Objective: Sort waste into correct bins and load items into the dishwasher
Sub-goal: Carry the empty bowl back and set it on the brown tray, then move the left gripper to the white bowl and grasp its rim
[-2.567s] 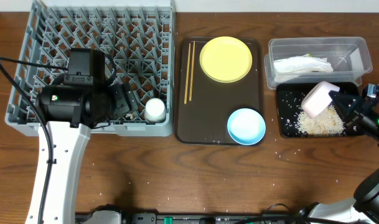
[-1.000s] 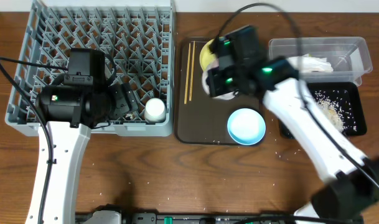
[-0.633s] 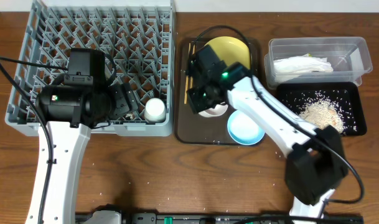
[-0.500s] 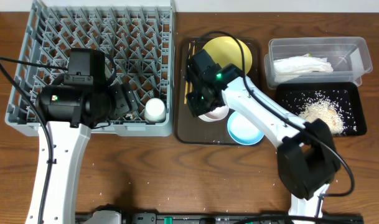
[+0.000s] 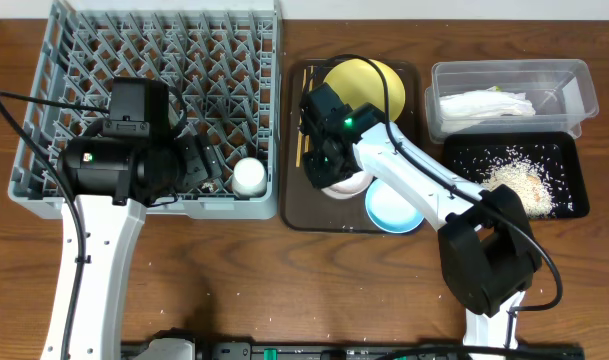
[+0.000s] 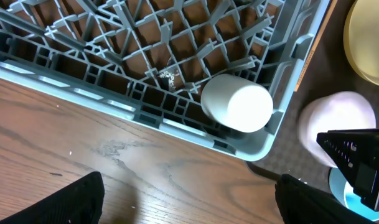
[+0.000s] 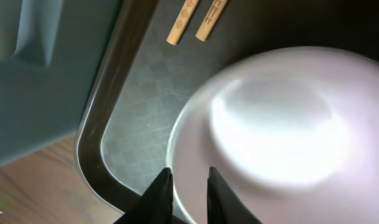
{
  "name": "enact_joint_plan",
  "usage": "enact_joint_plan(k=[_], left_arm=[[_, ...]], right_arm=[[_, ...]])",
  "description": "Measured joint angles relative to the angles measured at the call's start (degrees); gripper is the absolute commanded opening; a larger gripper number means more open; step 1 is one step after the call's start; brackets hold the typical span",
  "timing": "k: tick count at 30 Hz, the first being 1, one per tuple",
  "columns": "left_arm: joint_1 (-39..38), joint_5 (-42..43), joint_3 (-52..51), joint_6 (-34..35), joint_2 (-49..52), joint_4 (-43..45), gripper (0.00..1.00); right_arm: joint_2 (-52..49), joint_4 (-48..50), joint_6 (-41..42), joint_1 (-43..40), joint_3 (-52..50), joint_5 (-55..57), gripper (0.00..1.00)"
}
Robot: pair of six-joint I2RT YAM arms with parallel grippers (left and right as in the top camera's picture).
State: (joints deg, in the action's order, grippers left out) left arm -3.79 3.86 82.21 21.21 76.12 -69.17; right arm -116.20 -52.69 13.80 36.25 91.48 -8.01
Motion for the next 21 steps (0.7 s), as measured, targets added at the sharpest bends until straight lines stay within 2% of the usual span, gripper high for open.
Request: enact_joint_plan(k=[8, 16, 21], left_arm=[[0.0, 0.0, 0.0, 0.0, 0.0, 0.0, 0.9], [-1.3, 2.0, 0.0, -2.0, 0.0, 1.4, 0.89], [-6.5, 3.8, 0.0, -2.5, 0.9, 5.0, 0.89]], right_arm=[[0.1, -0.9, 0.0, -1.3, 3.8, -3.3, 0.26], [7.6, -4.7, 0.0, -11.1, 6.9, -6.1, 0.52], [14.4, -6.3, 0.0, -18.8, 7.8, -6.3, 0.59]])
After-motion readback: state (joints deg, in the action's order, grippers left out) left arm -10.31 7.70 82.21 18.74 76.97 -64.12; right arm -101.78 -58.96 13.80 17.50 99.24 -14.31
